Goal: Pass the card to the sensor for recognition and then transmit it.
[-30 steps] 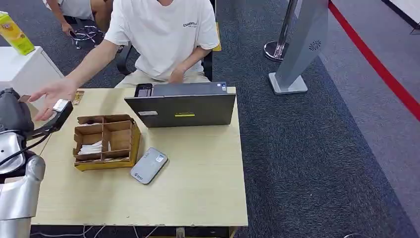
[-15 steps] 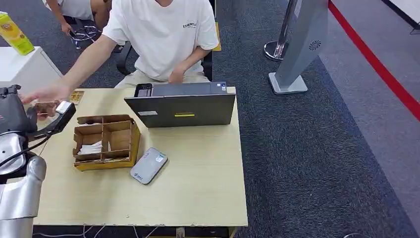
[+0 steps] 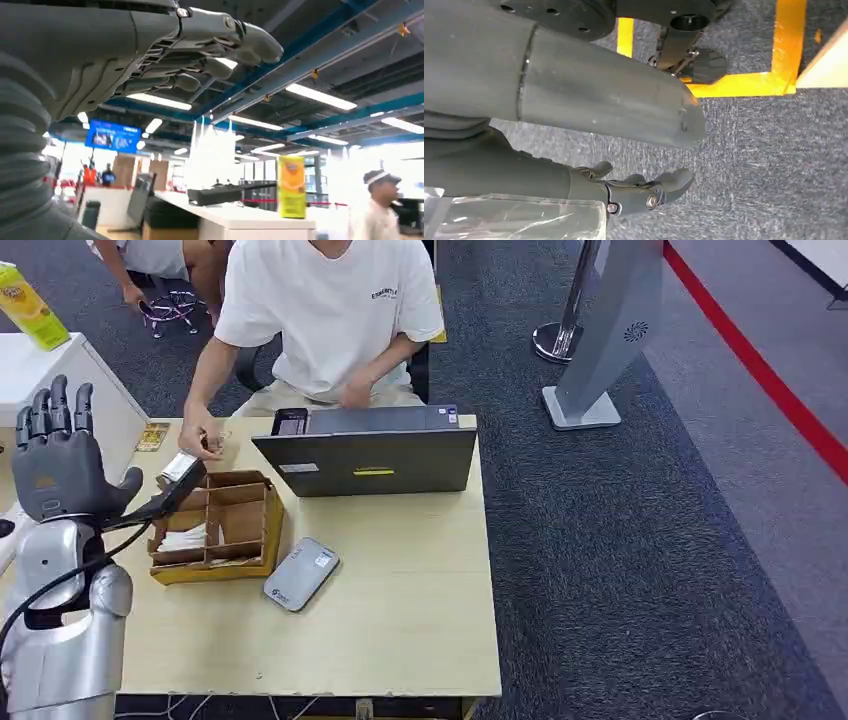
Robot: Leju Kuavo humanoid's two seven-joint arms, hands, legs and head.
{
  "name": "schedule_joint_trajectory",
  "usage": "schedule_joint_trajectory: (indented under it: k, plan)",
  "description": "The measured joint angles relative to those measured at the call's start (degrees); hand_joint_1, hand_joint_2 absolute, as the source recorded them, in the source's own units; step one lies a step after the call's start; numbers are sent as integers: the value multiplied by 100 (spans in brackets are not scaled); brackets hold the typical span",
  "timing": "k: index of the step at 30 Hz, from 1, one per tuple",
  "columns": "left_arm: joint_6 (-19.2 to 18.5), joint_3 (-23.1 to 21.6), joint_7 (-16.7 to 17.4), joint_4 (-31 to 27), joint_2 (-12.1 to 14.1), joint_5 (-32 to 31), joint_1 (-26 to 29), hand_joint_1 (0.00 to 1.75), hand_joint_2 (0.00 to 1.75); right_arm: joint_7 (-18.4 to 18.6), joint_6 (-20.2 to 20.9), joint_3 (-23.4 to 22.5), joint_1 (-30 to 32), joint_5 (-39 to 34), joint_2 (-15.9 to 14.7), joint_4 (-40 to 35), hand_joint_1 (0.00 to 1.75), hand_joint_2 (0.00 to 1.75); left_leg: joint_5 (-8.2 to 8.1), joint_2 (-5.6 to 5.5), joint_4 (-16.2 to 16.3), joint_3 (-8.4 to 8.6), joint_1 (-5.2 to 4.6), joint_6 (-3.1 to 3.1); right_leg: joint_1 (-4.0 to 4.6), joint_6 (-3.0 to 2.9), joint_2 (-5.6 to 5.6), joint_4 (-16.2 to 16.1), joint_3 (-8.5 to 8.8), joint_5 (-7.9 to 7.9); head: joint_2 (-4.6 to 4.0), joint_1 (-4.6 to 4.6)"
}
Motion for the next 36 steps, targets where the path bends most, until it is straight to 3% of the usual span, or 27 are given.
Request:
schedule_joint_trajectory:
  k: [3,5,8,11,16,20,25,36]
  plan:
    - [-44,-288,-423,-749,-466,0,460,0,175,-68,-46,-186,23,-157,0,-13,0,0,-7,3,1,-2,-3,10,-3,2,2,-2,0,-1,2,3]
    - [-48,-640,-581,-1299,-618,0,958,0,175,-99,-96,-342,46,-293,0,-24,0,0,-19,16,1,1,-4,12,-5,5,14,-2,-1,-4,0,5]
    - [-57,-1324,-500,-2011,-587,0,1781,0,175,-99,-192,-597,97,-439,-2,-37,0,0,-28,22,1,-2,-2,17,-5,8,20,-3,-6,-11,2,5]
    - [-324,-1767,-263,-2338,-298,0,2399,0,175,-127,-238,-812,103,-499,-2,-44,0,0,-34,19,-2,1,-2,17,-5,6,18,0,-7,-21,2,2]
    - [-855,-2147,82,-2353,213,28,3038,0,175,-160,-254,-1028,107,-472,-2,-59,0,0,-32,17,-7,2,4,15,1,0,13,5,-8,-26,2,2]
    - [-1069,-2190,229,-2261,434,57,3244,0,175,-179,-251,-1102,107,-455,-2,-59,0,0,-27,14,-7,2,4,9,2,0,11,8,-7,-25,0,2]
    - [-1360,-2217,410,-2150,519,168,3284,0,175,-157,-251,-1117,105,-352,-2,-59,0,0,-24,14,-5,1,2,7,1,0,10,8,-5,-24,2,2]
    - [-1473,-2140,574,-1811,504,219,3155,0,175,-74,-251,-1117,104,-234,-2,-59,0,0,-24,12,-4,1,3,8,1,0,7,8,-5,-24,2,2]
